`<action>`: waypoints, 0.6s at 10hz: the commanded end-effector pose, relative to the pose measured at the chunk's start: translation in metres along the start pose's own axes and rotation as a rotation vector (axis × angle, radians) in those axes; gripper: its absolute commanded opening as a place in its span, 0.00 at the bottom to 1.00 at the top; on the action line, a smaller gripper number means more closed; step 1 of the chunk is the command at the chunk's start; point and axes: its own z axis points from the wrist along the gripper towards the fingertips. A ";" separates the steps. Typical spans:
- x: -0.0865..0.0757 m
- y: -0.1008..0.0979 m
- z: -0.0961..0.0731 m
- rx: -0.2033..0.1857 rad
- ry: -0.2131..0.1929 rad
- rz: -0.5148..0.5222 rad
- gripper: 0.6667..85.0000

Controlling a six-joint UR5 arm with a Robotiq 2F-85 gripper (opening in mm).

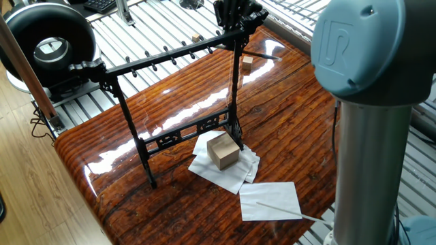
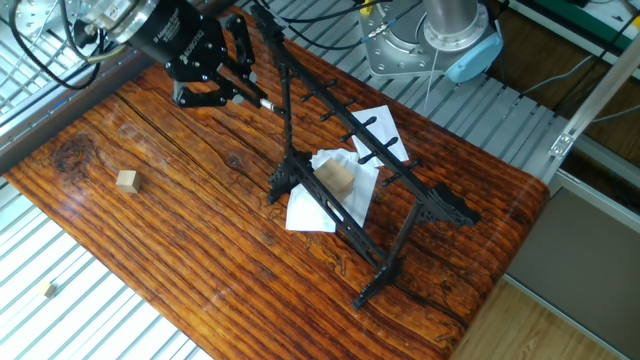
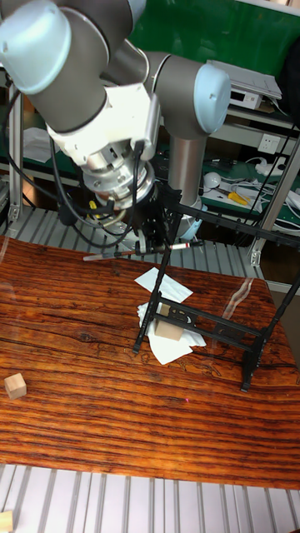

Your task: Place the brush on the pen rack

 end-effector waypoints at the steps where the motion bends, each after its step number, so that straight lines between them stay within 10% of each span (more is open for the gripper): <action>1: -0.004 0.010 -0.008 -0.004 -0.005 0.004 0.00; 6: -0.011 0.013 -0.012 -0.006 0.001 0.020 0.00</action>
